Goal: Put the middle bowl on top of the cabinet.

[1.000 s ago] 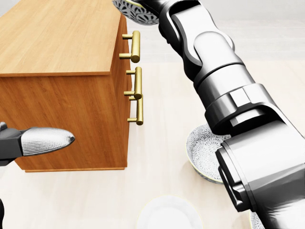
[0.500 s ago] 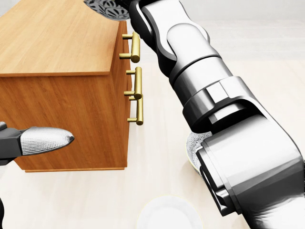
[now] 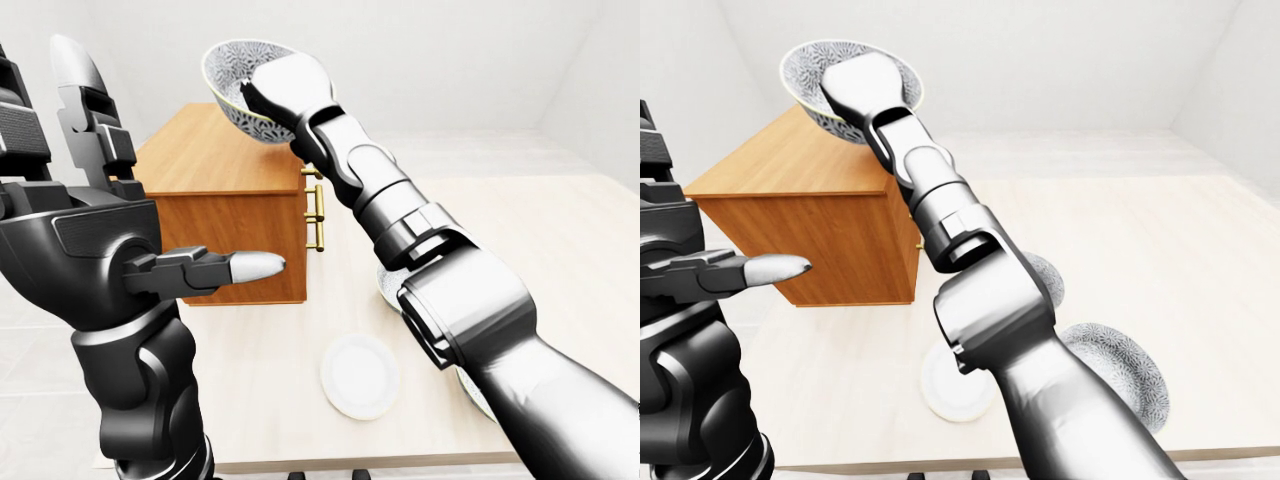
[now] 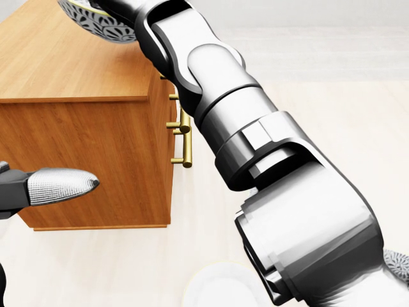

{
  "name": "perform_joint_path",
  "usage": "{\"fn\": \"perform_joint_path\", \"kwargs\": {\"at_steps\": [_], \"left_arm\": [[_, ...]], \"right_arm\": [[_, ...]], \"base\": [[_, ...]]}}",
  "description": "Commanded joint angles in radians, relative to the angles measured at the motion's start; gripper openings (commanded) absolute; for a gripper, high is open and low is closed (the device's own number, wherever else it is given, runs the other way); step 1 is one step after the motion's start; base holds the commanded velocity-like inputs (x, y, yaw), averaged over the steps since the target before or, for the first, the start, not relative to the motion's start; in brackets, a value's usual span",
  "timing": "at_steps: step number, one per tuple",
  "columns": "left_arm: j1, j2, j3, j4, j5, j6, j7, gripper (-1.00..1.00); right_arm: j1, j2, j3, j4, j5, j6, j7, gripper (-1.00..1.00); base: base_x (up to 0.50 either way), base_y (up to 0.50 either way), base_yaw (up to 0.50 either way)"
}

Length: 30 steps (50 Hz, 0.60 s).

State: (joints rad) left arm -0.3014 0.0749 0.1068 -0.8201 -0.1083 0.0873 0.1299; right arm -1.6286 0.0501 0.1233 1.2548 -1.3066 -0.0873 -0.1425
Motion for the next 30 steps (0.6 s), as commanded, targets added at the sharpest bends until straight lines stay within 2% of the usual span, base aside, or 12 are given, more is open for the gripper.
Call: {"fn": "perform_joint_path", "kwargs": {"at_steps": [1,24,25,30], "left_arm": [[0.0,0.002,0.002,-0.001,0.003,0.0,0.005,1.0],[-0.001,0.001,-0.002,0.003,0.003,0.0,0.001,1.0],[-0.002,-0.002,-0.001,0.006,0.001,0.0,0.001,1.0],[-0.004,-0.001,0.0,0.013,0.002,0.0,0.002,1.0]], "right_arm": [[-0.017,0.035,-0.008,-0.003,0.013,0.0,-0.032,-1.0],[-0.034,0.087,-0.004,-0.005,0.052,0.0,-0.016,-1.0],[-0.038,0.09,-0.025,0.01,0.08,0.0,0.001,-1.0],[-0.037,0.092,-0.021,-0.004,0.09,0.0,0.016,-1.0]], "base": [[0.0,0.0,0.0],[0.0,0.0,0.0],[0.0,0.0,0.0],[0.0,0.0,0.0]]}}
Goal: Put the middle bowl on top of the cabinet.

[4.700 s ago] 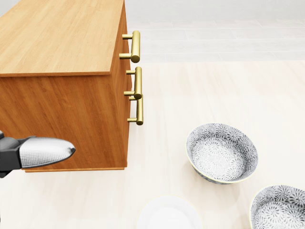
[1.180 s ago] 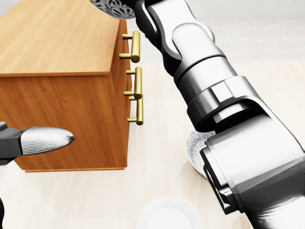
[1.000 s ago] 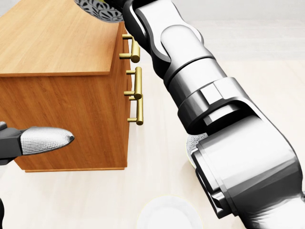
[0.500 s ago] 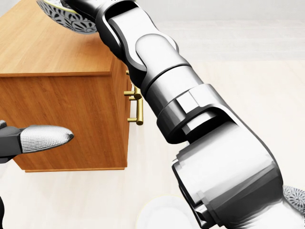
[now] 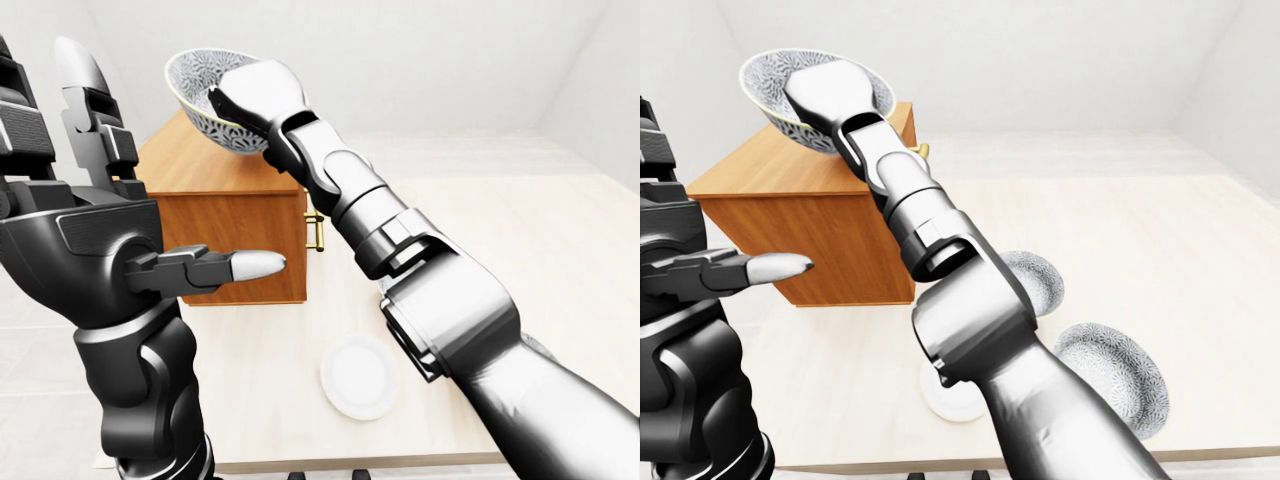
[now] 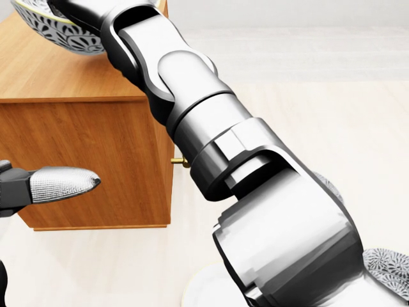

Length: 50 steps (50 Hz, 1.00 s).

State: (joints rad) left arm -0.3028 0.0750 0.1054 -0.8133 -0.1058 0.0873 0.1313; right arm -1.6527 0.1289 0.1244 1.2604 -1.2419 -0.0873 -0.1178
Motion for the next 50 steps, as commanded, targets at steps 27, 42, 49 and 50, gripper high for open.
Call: {"fn": "perform_joint_path", "kwargs": {"at_steps": [27,42,49,50], "left_arm": [[-0.002,0.001,-0.003,0.002,0.007,0.0,0.001,1.0],[-0.003,0.0,-0.002,-0.003,0.005,0.0,0.0,1.0],[0.0,0.001,-0.002,0.001,0.005,0.0,-0.002,1.0],[0.0,0.001,-0.002,0.003,0.005,0.0,-0.002,1.0]], "right_arm": [[0.038,0.008,-0.006,0.015,0.055,0.0,0.018,-1.0],[0.053,0.032,0.012,0.012,0.031,0.0,0.027,-0.87],[0.051,0.029,0.009,0.012,0.026,0.0,0.021,0.38],[0.05,0.029,0.008,0.011,0.026,0.0,0.021,0.4]], "base": [[0.0,0.0,0.0],[0.0,0.0,0.0],[0.0,0.0,0.0],[0.0,0.0,0.0]]}}
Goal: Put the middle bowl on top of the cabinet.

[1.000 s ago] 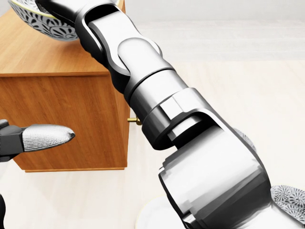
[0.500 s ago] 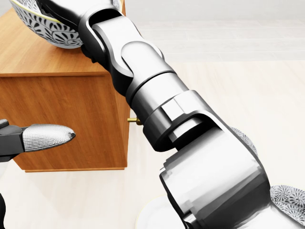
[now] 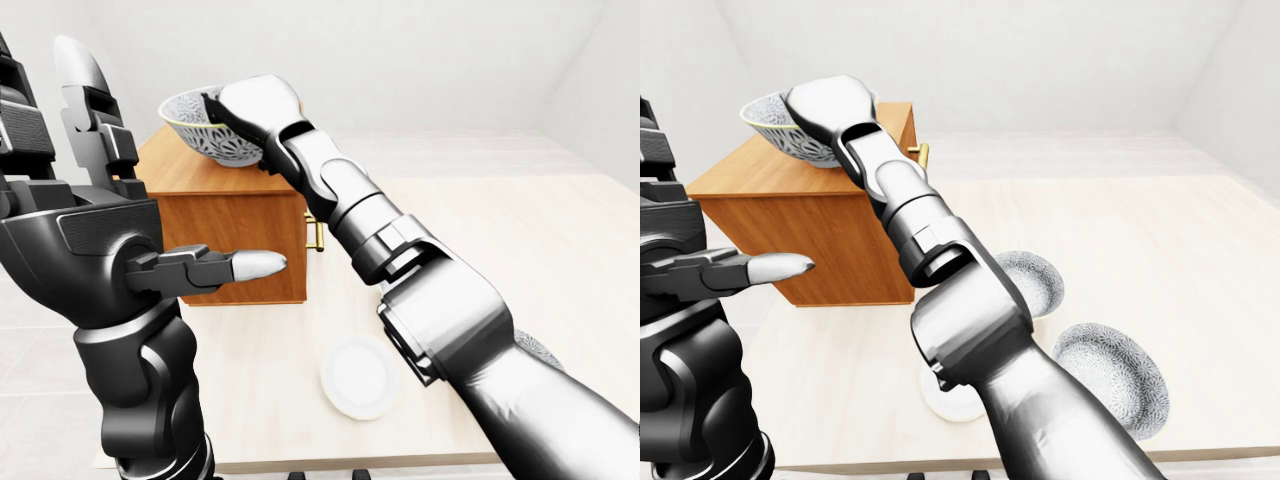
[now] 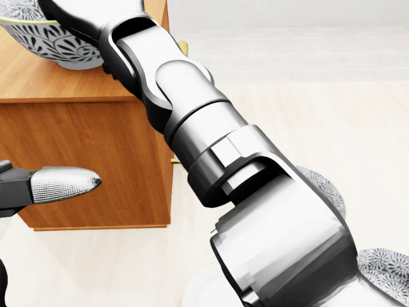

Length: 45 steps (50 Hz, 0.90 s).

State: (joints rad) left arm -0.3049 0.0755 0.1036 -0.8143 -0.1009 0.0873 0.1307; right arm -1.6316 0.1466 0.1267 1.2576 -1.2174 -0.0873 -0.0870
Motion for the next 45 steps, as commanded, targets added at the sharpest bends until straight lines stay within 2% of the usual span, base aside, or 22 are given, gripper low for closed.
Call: {"fn": "perform_joint_path", "kwargs": {"at_steps": [1,2,3,4,8,24,35,40,41,45], "left_arm": [[0.002,0.0,0.0,0.002,0.001,0.0,-0.001,1.0],[0.002,0.0,0.0,0.001,0.0,0.0,-0.001,1.0],[0.001,0.0,0.0,0.0,0.0,0.0,0.0,1.0],[0.0,0.0,-0.001,-0.002,0.0,0.0,0.0,1.0],[-0.002,-0.001,0.0,-0.007,-0.001,0.0,0.001,1.0],[-0.002,-0.002,0.003,0.002,-0.005,0.0,-0.002,1.0],[-0.001,-0.001,0.005,-0.001,-0.008,0.0,0.0,1.0],[0.0,0.001,0.003,0.0,-0.01,0.0,-0.002,1.0],[0.002,0.0,0.005,0.001,-0.014,0.0,-0.006,1.0],[0.0,0.0,0.005,0.005,-0.021,0.0,-0.012,1.0]], "right_arm": [[0.028,0.009,0.005,0.015,0.001,0.0,-0.009,0.58],[0.028,0.009,0.004,0.015,0.001,0.0,-0.01,0.62],[0.029,0.007,0.004,0.018,-0.001,0.0,-0.013,0.83],[0.029,0.007,0.004,0.018,-0.001,0.0,-0.013,0.91],[0.028,0.009,0.002,0.015,0.0,0.0,-0.012,1.0],[0.02,-0.022,-0.012,-0.006,0.018,0.0,0.01,1.0],[0.135,-0.087,-0.028,-0.164,0.05,0.0,0.067,1.0],[0.244,-0.13,-0.01,-0.3,0.042,0.0,0.121,1.0],[0.261,-0.134,-0.037,-0.312,0.07,0.0,0.139,1.0],[0.316,-0.162,-0.043,-0.439,0.094,0.0,0.223,1.0]], "base": [[0.0,0.0,0.0],[0.0,0.0,0.0],[0.0,0.0,0.0],[0.0,0.0,0.0],[0.0,0.0,0.0],[0.0,0.0,0.0],[0.0,0.0,0.0],[0.0,0.0,0.0],[0.0,0.0,0.0],[0.0,0.0,0.0]]}}
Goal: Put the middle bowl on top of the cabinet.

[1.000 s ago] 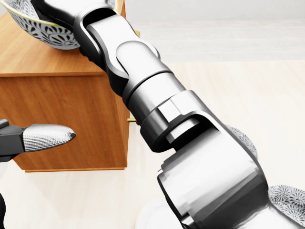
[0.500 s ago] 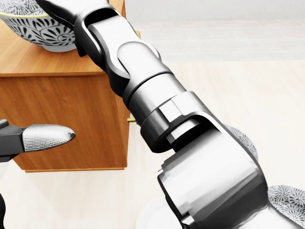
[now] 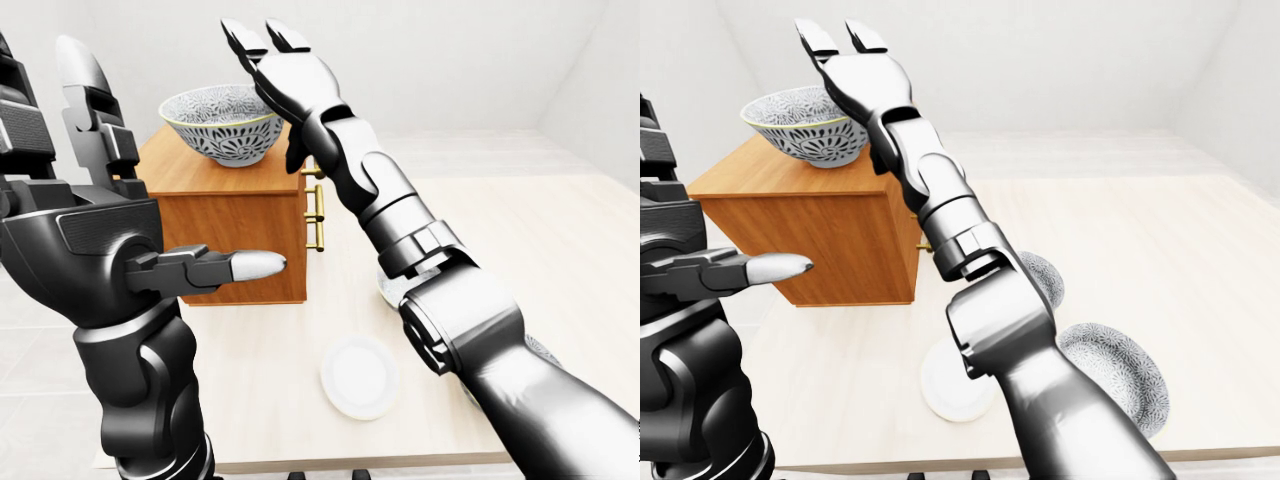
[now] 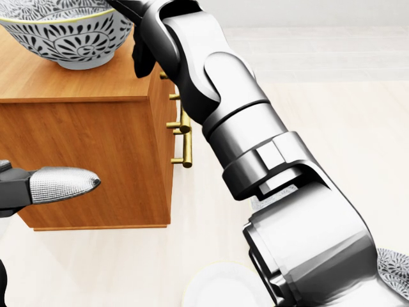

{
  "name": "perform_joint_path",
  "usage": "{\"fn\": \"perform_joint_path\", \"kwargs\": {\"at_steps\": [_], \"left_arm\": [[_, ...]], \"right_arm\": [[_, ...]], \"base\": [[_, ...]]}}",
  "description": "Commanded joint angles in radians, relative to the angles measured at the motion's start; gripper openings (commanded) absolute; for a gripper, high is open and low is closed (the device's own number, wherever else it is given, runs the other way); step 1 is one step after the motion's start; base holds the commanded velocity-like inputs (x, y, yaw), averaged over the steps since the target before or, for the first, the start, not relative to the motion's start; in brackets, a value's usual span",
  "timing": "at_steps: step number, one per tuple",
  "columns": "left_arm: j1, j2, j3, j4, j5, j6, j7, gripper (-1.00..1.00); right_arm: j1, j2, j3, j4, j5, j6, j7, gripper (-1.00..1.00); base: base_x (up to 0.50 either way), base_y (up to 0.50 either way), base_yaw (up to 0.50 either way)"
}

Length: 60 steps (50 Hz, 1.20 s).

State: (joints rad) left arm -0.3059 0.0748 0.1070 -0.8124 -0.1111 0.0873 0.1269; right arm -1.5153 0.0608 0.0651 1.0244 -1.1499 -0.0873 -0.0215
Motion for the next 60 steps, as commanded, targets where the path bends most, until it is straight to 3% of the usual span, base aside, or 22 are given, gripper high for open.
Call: {"fn": "perform_joint_path", "kwargs": {"at_steps": [1,8,29,48,56,60], "left_arm": [[0.0,0.002,0.002,0.001,-0.01,0.0,-0.008,1.0],[0.004,0.003,-0.002,-0.011,-0.009,0.0,-0.005,1.0],[0.009,0.002,-0.007,-0.026,-0.002,0.0,-0.009,1.0],[0.013,0.0,-0.011,-0.029,0.008,0.0,-0.011,1.0],[0.014,-0.003,-0.008,-0.032,0.005,0.0,-0.012,1.0],[0.015,-0.003,-0.006,-0.033,0.005,0.0,-0.012,1.0]], "right_arm": [[0.213,-0.08,0.015,-0.238,0.035,0.0,0.177,1.0],[0.314,-0.129,0.011,-0.353,0.05,0.0,0.227,1.0],[0.385,-0.252,-0.051,-0.495,0.107,0.0,0.316,1.0],[0.563,-0.35,-0.1,-0.742,0.177,0.0,0.421,1.0],[0.661,-0.418,-0.153,-0.81,0.192,0.0,0.437,1.0],[0.619,-0.477,-0.188,-0.722,0.185,0.0,0.391,1.0]], "base": [[0.0,0.0,0.0],[0.0,0.0,0.0],[0.0,0.0,0.0],[0.0,0.0,0.0],[0.0,0.0,0.0],[0.0,0.0,0.0]]}}
